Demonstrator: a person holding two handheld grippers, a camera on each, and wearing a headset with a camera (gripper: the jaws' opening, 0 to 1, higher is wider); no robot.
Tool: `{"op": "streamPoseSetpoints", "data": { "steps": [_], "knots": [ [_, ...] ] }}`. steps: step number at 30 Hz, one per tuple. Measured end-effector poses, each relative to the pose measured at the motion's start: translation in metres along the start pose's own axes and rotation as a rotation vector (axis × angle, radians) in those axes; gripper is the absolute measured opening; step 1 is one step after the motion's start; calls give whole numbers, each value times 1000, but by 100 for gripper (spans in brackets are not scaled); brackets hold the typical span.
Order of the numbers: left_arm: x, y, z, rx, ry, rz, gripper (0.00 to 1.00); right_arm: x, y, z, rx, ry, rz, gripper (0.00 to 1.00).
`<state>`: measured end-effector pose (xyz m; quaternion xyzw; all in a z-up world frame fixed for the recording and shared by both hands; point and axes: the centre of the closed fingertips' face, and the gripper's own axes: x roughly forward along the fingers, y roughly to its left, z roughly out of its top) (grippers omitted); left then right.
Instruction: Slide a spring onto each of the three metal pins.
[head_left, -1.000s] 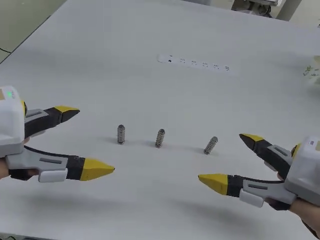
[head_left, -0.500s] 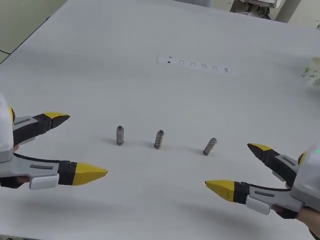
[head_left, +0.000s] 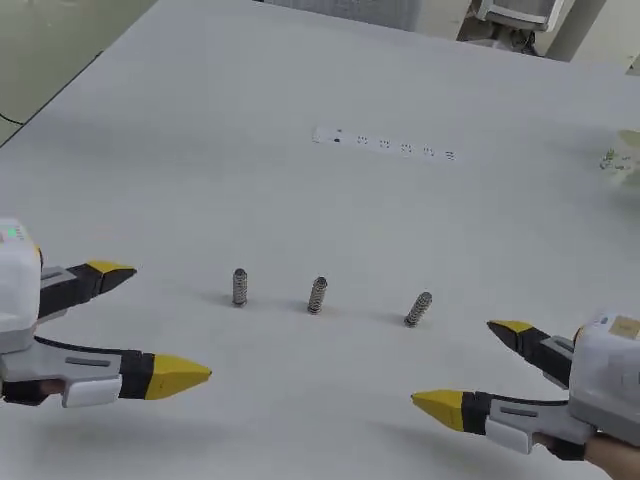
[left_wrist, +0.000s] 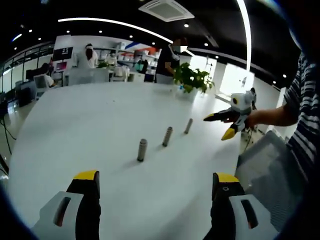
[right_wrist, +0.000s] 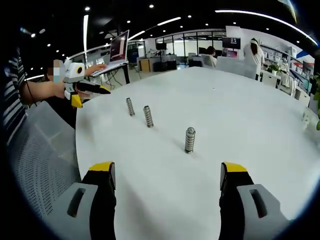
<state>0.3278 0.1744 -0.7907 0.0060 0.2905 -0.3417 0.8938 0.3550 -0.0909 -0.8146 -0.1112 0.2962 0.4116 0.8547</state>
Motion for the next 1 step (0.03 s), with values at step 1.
{"op": "streamPoseSetpoints", "data": {
  "steps": [1],
  "knots": [
    [0,1,-8,-27,54,20,82,-1,0,-9,-25,59,-17,82]
  ]
}}
